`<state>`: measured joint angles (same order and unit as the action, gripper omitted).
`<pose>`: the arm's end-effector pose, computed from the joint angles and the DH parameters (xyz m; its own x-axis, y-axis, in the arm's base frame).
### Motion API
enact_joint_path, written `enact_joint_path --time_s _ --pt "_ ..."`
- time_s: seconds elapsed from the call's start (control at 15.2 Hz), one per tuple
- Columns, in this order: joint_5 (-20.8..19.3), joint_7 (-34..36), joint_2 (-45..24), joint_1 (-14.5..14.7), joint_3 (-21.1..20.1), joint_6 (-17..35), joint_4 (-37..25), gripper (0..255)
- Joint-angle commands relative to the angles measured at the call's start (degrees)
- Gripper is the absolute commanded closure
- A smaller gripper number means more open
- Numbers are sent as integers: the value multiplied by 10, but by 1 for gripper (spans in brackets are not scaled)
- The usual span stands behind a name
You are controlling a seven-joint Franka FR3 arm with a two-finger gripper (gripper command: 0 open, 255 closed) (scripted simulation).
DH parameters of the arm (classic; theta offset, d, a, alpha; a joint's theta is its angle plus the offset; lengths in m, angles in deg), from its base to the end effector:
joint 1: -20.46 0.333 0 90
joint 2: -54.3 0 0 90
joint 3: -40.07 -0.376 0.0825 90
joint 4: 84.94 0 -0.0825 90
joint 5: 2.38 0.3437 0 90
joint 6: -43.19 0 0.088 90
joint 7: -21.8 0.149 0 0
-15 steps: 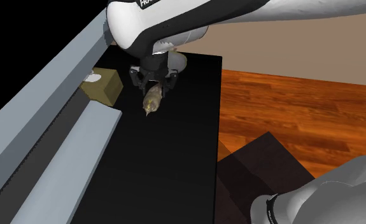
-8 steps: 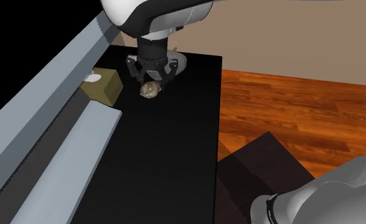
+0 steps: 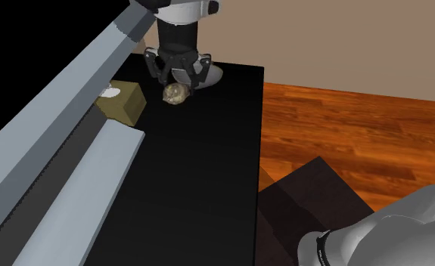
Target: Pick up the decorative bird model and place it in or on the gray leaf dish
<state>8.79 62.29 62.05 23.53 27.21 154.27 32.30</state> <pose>0.4507 0.1555 0.5329 0.8779 -0.4714 -0.0840 -0.4787 -0.8684 -0.1293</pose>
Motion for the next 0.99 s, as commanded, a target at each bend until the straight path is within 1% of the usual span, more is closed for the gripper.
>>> enact_joint_path --time_s 0.0,0.33,0.66,0.92 --pt "0 3 3 0 0 -16 -13 255" --pt "-2 7 6 -1 2 -48 -42 255" --pt "-19 -34 -66 -25 26 -67 -126 255" --pt "-29 -63 -132 -42 43 -90 -208 255"
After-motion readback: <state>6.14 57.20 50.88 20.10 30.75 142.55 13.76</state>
